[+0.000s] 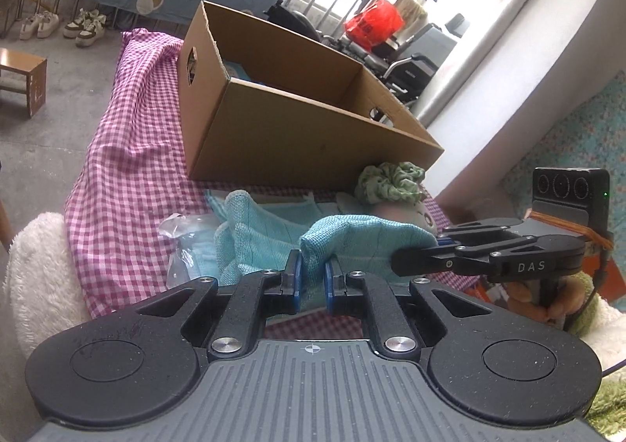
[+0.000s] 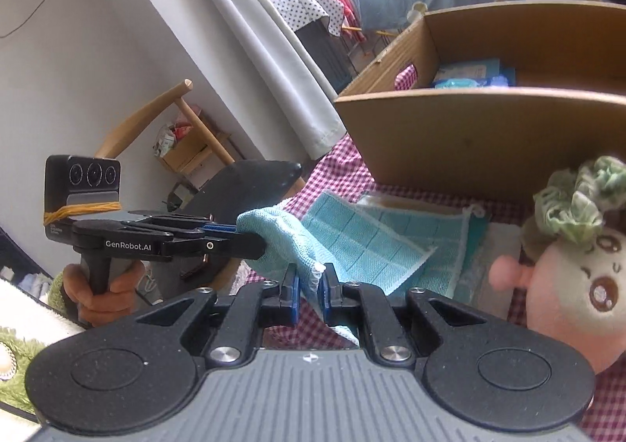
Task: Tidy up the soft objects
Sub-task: 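Grasp the blue towel with the right gripper while the left gripper holds it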
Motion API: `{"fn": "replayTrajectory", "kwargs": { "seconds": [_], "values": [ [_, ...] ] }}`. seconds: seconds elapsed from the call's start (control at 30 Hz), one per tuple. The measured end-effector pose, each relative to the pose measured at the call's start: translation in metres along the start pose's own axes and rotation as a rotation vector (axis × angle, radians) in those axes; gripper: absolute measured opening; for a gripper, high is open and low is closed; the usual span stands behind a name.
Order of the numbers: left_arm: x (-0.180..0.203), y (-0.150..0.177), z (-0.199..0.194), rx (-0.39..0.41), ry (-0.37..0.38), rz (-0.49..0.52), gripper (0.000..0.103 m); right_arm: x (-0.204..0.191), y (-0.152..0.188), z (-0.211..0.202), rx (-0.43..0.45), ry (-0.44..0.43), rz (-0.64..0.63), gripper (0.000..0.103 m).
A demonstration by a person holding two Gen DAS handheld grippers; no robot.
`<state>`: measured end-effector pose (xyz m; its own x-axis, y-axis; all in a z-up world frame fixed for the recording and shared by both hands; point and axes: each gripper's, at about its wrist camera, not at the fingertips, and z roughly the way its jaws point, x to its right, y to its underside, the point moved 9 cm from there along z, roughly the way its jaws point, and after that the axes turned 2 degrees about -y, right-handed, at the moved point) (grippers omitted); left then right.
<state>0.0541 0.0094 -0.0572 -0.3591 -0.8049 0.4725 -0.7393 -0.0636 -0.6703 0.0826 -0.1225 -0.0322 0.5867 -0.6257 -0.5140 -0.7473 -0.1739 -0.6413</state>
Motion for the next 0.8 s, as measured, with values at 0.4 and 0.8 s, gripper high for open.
{"fn": "replayTrajectory", "kwargs": {
  "seconds": [0.4,0.8],
  "values": [
    [-0.034,-0.007,0.031,-0.093,-0.015,-0.124,0.010,0.061,-0.026,0.036,-0.101,0.097,0.228,0.012],
    [-0.056,-0.010,0.053,-0.151,-0.089,-0.183,0.047,0.061,-0.040,0.006,-0.014,0.278,0.113,0.031]
  ]
}}
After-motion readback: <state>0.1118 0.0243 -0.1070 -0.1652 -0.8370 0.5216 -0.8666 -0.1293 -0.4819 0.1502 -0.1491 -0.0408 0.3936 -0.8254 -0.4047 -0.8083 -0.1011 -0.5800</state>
